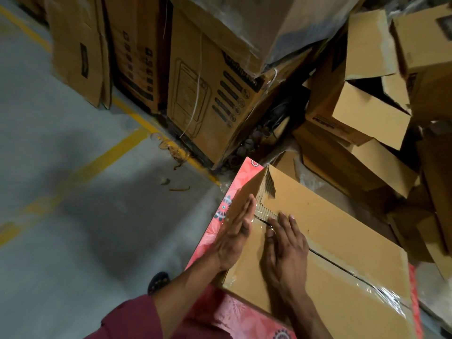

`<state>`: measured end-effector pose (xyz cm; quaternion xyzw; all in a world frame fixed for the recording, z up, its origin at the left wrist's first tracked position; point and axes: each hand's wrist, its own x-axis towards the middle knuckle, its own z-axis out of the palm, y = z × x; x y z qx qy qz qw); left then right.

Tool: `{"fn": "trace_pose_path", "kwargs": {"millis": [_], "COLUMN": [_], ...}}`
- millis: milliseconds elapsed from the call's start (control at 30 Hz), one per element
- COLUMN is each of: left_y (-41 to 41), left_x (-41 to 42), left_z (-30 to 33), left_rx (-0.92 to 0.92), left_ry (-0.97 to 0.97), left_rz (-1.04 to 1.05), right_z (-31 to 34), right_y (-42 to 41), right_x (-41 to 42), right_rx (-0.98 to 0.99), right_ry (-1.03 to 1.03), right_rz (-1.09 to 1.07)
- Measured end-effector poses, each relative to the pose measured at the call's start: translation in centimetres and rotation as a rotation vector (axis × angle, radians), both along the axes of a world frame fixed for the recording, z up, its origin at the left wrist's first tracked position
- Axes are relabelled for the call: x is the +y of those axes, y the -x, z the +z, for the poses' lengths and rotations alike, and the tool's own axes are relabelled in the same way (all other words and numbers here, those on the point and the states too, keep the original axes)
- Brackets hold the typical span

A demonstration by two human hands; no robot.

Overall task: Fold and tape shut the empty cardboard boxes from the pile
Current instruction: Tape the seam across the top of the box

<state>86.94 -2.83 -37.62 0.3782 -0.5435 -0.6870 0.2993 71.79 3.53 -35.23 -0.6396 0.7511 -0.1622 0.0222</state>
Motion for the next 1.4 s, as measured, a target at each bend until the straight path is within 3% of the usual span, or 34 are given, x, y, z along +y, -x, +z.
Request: {"fn": "trace_pose_path", "kwargs": {"millis": [233,500,667,733,833,1000,1067,1167,1300,1400], "left_y": [-1.2,-2.6,-1.2,-0.4,-0.5,-2.4,-1.9,0.2,6.4,12.1], "left_x": [0.2,0.8,-0.3,-0.6,-0.3,0.7,0.5,0.6,2.9,6.7], "left_z": [-0.4,-0.6,2.1,1.8,-1.6,-2.9,-0.8,3.0,6.7,8.3], "left_rx": [0.006,-0.194,-0.077,-0.031,0.050,0.015,-0.100,-0.358,-0.401,-0.517], "left_ry": [0.070,0.117,0.188,0.075,-0.245,-0.343,-0.249,0.105,0.493,0.749], "left_rz": [-0.051,-0.117,0.069,0.042,-0.014,0.034,0.211,0.368,0.371,0.311], "right_z": [0.1,0.4,0.4,0.4,0.4,0.5,0.6,1.1,3.2,4.9], "right_y": [-0.1,-0.3,-0.1,0.0,0.1,0.4,0.9,2.8,10.1,19.2], "right_x": [-0.1,-0.2,0.2,0.2,0.2,0.2,0.4,0.9,2.4,3.6], "right_rx": [-0.006,0.011,-0.011,-0.018,-0.039,-0.066,-0.134,-0.256,-0.347,-0.288], "right_ry": [-0.024,-0.039,-0.030,-0.026,-0.046,-0.036,0.007,0.070,0.095,0.012], "right_rz": [-0.005,-0.009,-0.005,0.000,-0.004,0.031,0.053,0.064,0.030,-0.029]}}
